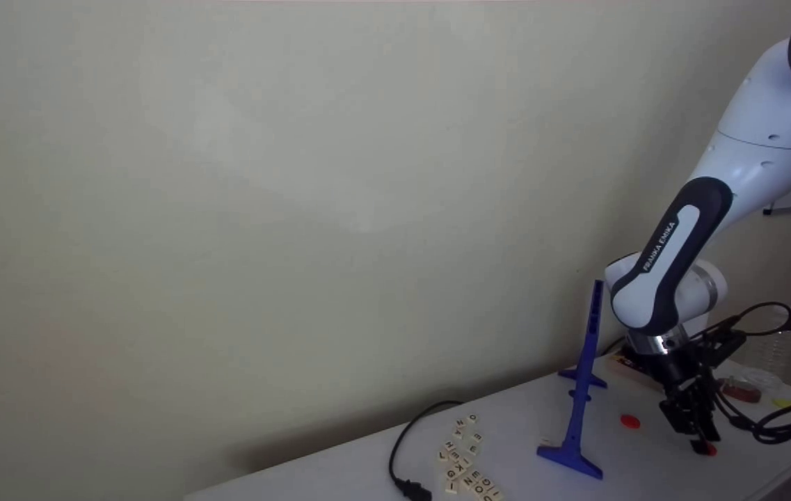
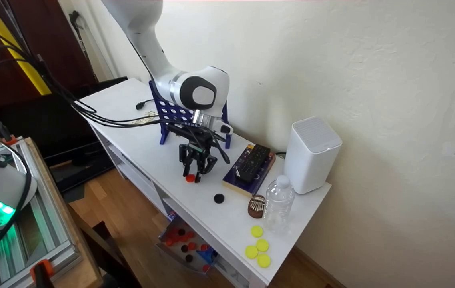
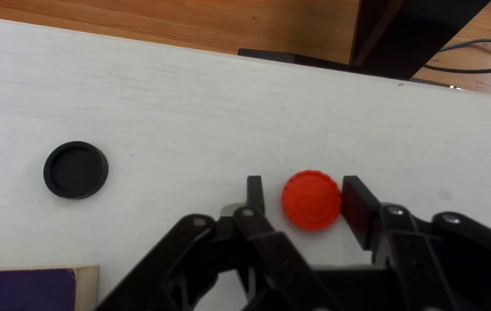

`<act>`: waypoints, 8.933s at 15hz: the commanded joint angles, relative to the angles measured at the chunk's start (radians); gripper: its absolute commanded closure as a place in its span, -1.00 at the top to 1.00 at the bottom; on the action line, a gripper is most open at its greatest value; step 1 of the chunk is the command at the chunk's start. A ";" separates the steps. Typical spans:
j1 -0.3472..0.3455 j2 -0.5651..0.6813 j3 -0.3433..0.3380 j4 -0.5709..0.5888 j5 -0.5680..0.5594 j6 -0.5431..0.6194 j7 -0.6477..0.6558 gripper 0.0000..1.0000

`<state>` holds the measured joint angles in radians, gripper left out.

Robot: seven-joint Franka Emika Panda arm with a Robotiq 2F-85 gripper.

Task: Put the orange circle inside the blue object

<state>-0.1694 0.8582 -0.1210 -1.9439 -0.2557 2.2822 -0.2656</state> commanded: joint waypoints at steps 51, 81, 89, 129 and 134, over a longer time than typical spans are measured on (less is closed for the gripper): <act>-0.100 -0.189 0.016 -0.225 -0.027 0.314 -0.185 -0.80; -0.623 -0.517 0.644 -0.523 0.264 0.739 -0.714 -0.80; -0.879 -0.503 0.872 -0.539 0.272 0.747 -0.769 -0.80; -1.524 -0.189 1.439 -0.554 0.085 0.696 -0.799 -0.80; -1.552 -0.144 1.455 -0.545 0.073 0.683 -0.800 -0.80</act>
<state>-1.6832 0.6605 1.3075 -2.5037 -0.1462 3.0035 -1.0730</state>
